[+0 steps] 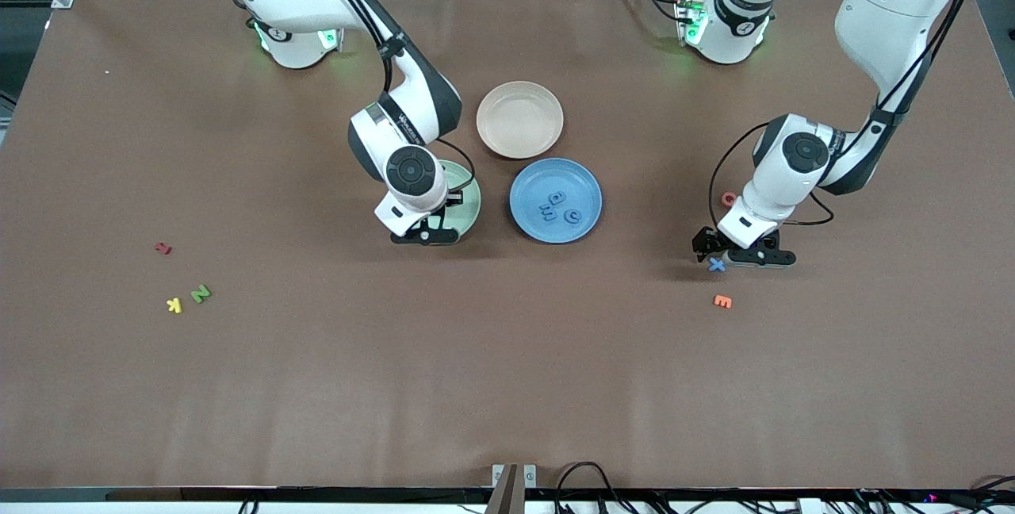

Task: Sort letters by color into matching plates
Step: 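Drop green n on the green plate while the left gripper grasps blue x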

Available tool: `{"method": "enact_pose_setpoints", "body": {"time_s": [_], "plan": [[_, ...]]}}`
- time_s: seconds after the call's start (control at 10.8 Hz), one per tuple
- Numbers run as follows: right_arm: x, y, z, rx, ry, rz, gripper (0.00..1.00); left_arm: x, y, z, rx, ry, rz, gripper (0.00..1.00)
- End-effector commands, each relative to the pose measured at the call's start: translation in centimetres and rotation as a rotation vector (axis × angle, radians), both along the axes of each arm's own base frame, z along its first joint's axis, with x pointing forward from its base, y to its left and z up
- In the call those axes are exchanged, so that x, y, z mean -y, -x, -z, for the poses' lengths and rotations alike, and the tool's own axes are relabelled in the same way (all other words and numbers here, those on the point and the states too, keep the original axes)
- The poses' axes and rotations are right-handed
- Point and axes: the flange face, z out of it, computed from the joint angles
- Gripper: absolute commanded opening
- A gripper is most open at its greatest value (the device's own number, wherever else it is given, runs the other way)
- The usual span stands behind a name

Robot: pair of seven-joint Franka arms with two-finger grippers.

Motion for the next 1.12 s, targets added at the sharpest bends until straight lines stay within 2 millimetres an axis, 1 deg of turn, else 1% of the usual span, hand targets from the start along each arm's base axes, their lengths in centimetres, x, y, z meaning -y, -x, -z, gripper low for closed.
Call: {"method": "enact_pose_setpoints", "body": {"time_s": [0.0, 0.09, 0.28, 0.37, 0.46, 0.56, 0.65, 0.74, 0.84, 1.02], "plan": [[0.3, -0.1, -0.6, 0.006, 0.002, -0.004, 1.00, -0.1, -0.5, 0.2, 0.012, 0.005, 0.014, 0.90], [0.4, -0.2, -0.7, 0.009, -0.001, -0.004, 1.00, 0.0, -0.5, 0.2, 0.012, 0.005, 0.015, 0.84], [0.5, -0.3, -1.0, 0.012, -0.004, -0.001, 1.00, 0.0, -0.5, 0.5, 0.009, 0.000, 0.039, 0.77], [0.9, -0.6, -1.2, 0.015, -0.006, 0.001, 1.00, 0.0, -0.6, 0.5, 0.011, 0.000, 0.043, 0.70], [1.7, -1.3, -1.7, 0.021, -0.008, 0.017, 1.00, 0.0, -0.6, 0.5, 0.011, -0.001, 0.047, 0.65], [3.2, -2.5, -2.3, 0.033, -0.012, 0.039, 1.00, 0.0, -0.6, 0.5, 0.010, -0.004, 0.057, 0.52], [5.0, -3.8, -2.9, 0.057, 0.003, 0.032, 1.00, -0.1, -0.7, 0.5, 0.012, -0.006, 0.059, 0.36], [7.3, -5.3, -3.6, 0.078, 0.011, -0.018, 1.00, -0.1, -0.7, 0.4, 0.012, -0.008, 0.062, 0.20], [9.5, -6.7, -4.0, 0.080, -0.006, -0.070, 1.00, -0.1, -0.6, 0.5, 0.011, -0.007, 0.062, 0.13], [13.3, -9.2, -4.9, 0.092, -0.036, -0.174, 1.00, 0.0, -0.6, 0.4, 0.011, -0.009, 0.068, 0.03]]}}
